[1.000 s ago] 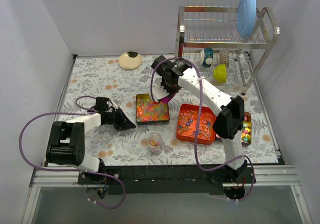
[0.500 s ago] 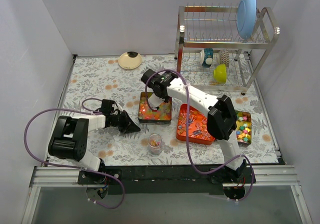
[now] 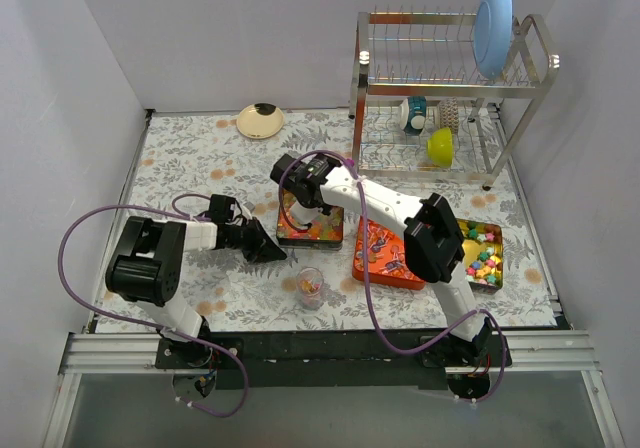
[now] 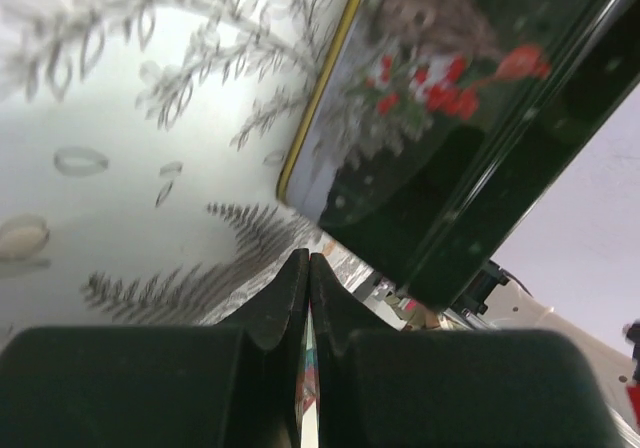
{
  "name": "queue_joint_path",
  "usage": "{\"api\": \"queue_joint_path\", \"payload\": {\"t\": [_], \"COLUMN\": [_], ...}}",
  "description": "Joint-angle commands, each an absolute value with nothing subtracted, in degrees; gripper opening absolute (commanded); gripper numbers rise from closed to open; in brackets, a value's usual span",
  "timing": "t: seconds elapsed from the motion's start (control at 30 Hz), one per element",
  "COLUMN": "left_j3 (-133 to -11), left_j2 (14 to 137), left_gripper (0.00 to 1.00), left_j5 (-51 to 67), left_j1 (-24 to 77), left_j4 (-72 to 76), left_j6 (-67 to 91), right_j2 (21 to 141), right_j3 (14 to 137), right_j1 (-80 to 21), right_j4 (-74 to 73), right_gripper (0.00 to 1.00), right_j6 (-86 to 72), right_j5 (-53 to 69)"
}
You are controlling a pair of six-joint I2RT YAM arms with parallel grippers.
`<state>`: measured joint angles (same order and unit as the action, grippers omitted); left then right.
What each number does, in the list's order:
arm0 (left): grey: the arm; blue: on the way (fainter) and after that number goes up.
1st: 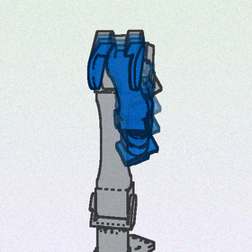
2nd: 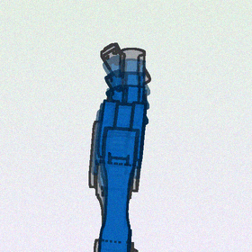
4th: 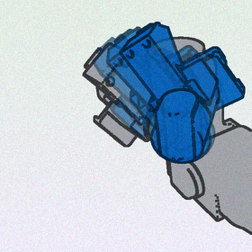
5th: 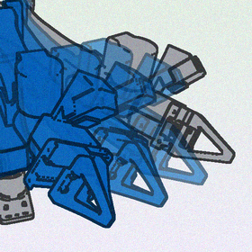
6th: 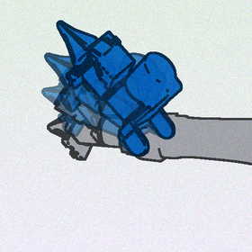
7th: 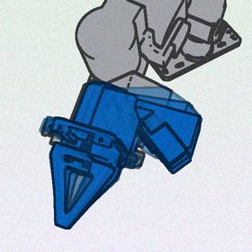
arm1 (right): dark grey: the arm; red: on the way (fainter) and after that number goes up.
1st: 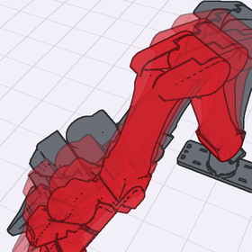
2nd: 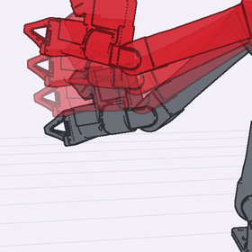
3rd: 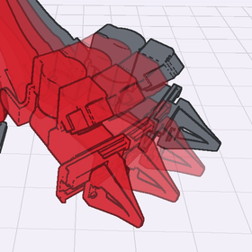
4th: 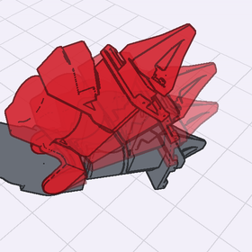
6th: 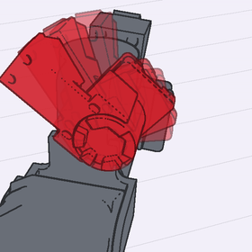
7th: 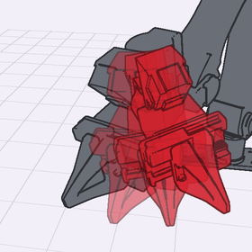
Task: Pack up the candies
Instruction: Scoop the fake candies from the storage box.
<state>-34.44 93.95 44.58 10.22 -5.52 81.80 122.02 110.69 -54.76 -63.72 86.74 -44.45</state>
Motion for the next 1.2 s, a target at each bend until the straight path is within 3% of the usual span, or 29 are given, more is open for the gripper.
{"api": "queue_joint_path", "payload": {"t": [0.0, 0.37, 0.57, 0.9, 1.17], "left_j3": [-37.6, -40.3, -41.3, -41.1, -41.9], "left_j2": [95.8, 100.8, 102.7, 102.9, 102.7], "left_gripper": [0.0, 0.0, 0.0, 0.0, 0.0], "left_j5": [45.7, 48.7, 50.6, 53.3, 52.6], "left_j1": [10.4, 10.4, 10.5, 11.0, 11.1], "left_j4": [-3.8, -1.6, -0.4, 2.2, 1.2], "left_j6": [80.9, 78.4, 77.0, 75.3, 73.3], "right_j2": [124.7, 123.0, 126.4, 120.4, 122.5], "right_j3": [115.0, 109.1, 115.0, 102.6, 110.9], "right_j1": [-55.1, -54.9, -54.9, -53.2, -53.0], "right_j4": [-75.0, -71.2, -71.9, -60.5, -67.1], "right_gripper": [0.01, 0.01, 0.01, 0.01, 0.01], "right_j6": [76.8, 69.8, 68.2, 79.4, 77.9], "right_j5": [-37.0, -26.0, -21.1, -24.7, -24.1]}}
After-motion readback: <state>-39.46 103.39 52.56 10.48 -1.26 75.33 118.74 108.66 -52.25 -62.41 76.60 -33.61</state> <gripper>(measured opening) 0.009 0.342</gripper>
